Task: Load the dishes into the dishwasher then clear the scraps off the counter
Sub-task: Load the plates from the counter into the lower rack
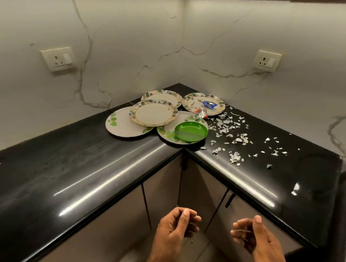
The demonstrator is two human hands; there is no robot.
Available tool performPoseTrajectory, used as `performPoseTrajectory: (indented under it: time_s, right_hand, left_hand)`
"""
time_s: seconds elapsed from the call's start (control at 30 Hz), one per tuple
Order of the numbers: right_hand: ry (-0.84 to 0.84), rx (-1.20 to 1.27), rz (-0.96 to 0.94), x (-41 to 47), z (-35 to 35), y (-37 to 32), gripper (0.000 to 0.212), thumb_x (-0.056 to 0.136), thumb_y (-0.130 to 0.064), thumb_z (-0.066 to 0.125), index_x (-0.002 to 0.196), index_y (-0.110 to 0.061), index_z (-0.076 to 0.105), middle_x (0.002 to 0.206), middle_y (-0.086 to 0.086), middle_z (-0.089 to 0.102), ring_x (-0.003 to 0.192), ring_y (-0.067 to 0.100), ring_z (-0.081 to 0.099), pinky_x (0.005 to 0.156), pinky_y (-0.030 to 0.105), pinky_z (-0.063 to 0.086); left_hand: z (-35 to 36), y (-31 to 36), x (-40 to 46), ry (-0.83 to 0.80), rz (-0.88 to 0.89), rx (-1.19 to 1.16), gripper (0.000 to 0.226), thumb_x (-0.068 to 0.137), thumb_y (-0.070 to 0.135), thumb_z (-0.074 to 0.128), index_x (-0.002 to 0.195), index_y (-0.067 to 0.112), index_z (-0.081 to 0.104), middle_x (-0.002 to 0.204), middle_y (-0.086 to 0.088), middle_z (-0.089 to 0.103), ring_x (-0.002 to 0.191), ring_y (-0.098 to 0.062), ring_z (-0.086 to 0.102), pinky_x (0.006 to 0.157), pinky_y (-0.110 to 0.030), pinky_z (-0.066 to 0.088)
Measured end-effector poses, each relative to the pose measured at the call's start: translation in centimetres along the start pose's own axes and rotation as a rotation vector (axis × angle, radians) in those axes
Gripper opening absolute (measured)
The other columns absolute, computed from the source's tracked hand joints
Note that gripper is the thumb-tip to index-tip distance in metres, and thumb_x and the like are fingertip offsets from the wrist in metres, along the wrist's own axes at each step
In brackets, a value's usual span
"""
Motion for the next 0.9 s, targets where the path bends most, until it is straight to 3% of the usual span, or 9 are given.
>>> performPoseTrajectory:
  time_s: [0.1,0.17,0.23,0.37,0.43,0.53,0.6,0.73,0.9]
  right_hand:
    - [0.013,-0.091,-0.031,4.2,-1.6,-2.1,0.104,0.049,-0.092,0.075,0.089,0.003,0.07,0.083,0.018,0.078,0.067,0.026,0.075,0.054,0.026,0.06]
    - [0.032,-0.121,-0.043,7.2,-3.0,-2.9,0.069,0.081,-0.064,0.062,0.091,0.003,0.072,0.089,0.021,0.078,0.081,0.036,0.075,0.062,0.032,0.06]
    - [0.077,-0.22,-0.072,9.9,-4.5,-2.9,0.047,0.094,-0.043,0.055,0.09,-0.001,0.075,0.088,0.013,0.079,0.09,0.036,0.074,0.068,0.031,0.061]
    - [0.202,-0.516,-0.129,13.5,-6.9,-2.3,0.019,0.099,-0.034,0.067,0.087,-0.028,0.08,0.09,-0.007,0.079,0.101,0.022,0.072,0.089,0.034,0.053]
    - [0.248,-0.666,-0.112,15.4,-8.2,-1.5,0.006,0.094,-0.033,0.074,0.096,-0.031,0.08,0.119,-0.001,0.076,0.121,0.024,0.066,0.1,0.034,0.044]
    - [0.212,-0.962,0.037,18.7,-9.7,0.0,0.048,0.093,-0.041,0.075,0.137,-0.023,0.069,0.164,0.012,0.042,0.153,0.032,0.033,0.122,0.042,0.026]
    - [0.199,-1.192,0.072,20.7,-10.0,0.3,0.068,0.095,-0.06,0.062,0.156,-0.035,0.045,0.174,0.007,0.018,0.16,0.033,0.015,0.127,0.047,0.017]
    - [0.22,-1.342,0.114,24.5,-9.3,-0.8,0.074,0.097,-0.077,0.034,0.161,-0.054,0.005,0.175,-0.004,-0.013,0.161,0.029,-0.01,0.128,0.054,0.006]
    - [0.35,-1.369,0.157,28.6,-7.1,-1.6,0.08,0.092,-0.084,0.015,0.161,-0.052,-0.009,0.173,-0.002,-0.023,0.159,0.034,-0.018,0.127,0.059,-0.002]
  left_hand:
    - [3.6,0.4,3.9,-0.017,-0.004,0.018,0.026,0.107,0.023,0.051,0.107,0.007,0.072,0.102,-0.011,0.079,0.086,-0.027,0.075,0.076,-0.032,0.058]
    - [5.8,0.5,6.2,-0.027,0.0,0.027,0.025,0.107,0.022,0.052,0.106,0.008,0.073,0.102,-0.01,0.079,0.087,-0.026,0.075,0.075,-0.029,0.057]
    - [7.7,0.3,7.9,-0.053,0.004,0.056,0.023,0.107,0.022,0.053,0.106,0.01,0.073,0.102,-0.009,0.079,0.087,-0.025,0.075,0.074,-0.027,0.056]
    - [9.9,0.4,10.7,-0.123,0.038,0.215,0.018,0.107,0.023,0.057,0.105,0.021,0.074,0.101,0.002,0.079,0.09,-0.018,0.074,0.077,-0.025,0.057]
    - [10.4,0.4,12.6,-0.143,0.081,0.334,0.016,0.106,0.027,0.059,0.104,0.03,0.074,0.094,0.009,0.076,0.082,-0.007,0.07,0.072,-0.02,0.053]
    - [11.4,0.2,16.5,-0.176,0.15,0.501,0.012,0.105,0.033,0.06,0.111,0.037,0.07,0.087,0.013,0.07,0.071,-0.002,0.059,0.065,-0.021,0.051]
    - [12.2,-0.4,19.9,-0.205,0.196,0.578,0.018,0.103,0.035,0.061,0.12,0.038,0.066,0.103,0.017,0.07,0.09,0.0,0.065,0.081,-0.024,0.057]
    - [14.1,-2.0,27.6,-0.339,0.339,0.915,0.044,0.101,0.044,0.054,0.144,0.032,0.054,0.155,0.015,0.046,0.14,-0.001,0.043,0.12,-0.025,0.034]
    - [16.0,-2.9,35.3,-0.576,0.373,1.263,0.076,0.096,0.062,0.028,0.164,0.028,0.025,0.174,0.008,0.01,0.16,-0.013,0.009,0.13,-0.042,0.012]
Point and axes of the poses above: each hand's wrist, its own x-axis towards the middle knuckle, its own z-axis out of the palm, y = z × x, the point moved 1 cm from there along x, towards the middle knuckle
